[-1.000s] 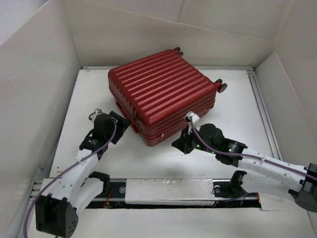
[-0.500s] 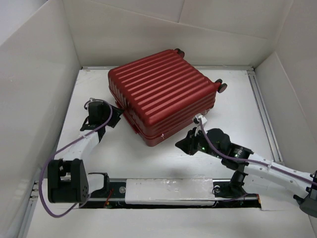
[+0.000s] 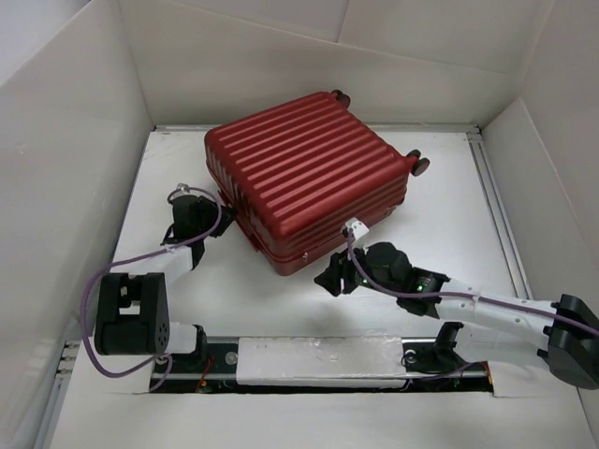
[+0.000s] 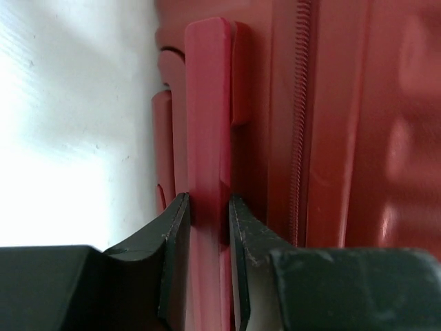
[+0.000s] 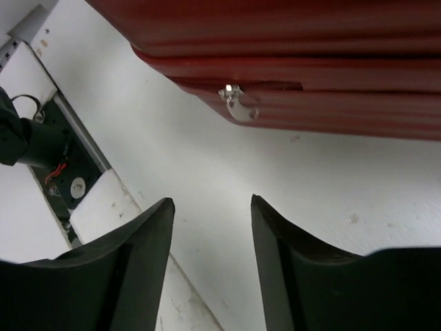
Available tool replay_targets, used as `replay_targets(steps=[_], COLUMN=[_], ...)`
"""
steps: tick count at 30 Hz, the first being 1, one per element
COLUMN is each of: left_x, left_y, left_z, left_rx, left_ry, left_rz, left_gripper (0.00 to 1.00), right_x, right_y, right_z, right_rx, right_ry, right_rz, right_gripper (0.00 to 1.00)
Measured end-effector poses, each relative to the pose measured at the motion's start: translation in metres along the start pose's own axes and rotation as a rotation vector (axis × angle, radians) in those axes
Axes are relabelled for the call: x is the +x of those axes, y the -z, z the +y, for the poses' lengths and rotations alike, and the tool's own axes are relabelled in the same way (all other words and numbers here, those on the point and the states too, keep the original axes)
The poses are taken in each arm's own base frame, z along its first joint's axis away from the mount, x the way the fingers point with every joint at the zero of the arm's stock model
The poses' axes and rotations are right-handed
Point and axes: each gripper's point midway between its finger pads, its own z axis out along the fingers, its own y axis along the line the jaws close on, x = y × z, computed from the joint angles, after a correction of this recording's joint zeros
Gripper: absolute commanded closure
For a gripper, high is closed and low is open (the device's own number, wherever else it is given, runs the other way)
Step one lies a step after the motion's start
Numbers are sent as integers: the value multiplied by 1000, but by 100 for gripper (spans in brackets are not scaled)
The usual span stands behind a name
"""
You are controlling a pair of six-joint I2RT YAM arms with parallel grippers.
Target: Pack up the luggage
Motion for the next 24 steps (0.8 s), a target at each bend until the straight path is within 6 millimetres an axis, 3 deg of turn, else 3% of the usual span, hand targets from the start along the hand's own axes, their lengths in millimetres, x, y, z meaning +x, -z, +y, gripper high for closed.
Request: replay_targets(steps=[4, 13, 18, 24], left_x=[6, 39, 57, 68], left_y=[6, 42, 57, 67], left_z=[3, 16, 16, 16], left_rx=[57, 192, 235, 261], left_ry=[-11, -17, -54, -77], left_rz=[-64, -95, -83, -48], left_gripper=[100, 100, 100, 100], right_x=[1, 40, 38, 17], right_y=[-7, -6, -4, 7], right_z=[-1, -46, -39, -21], right_rx=[-16, 92, 70, 37], right_ry=[33, 52, 80, 89], right_rz=[-53, -109, -141, -229], right_gripper=[42, 41, 39, 38])
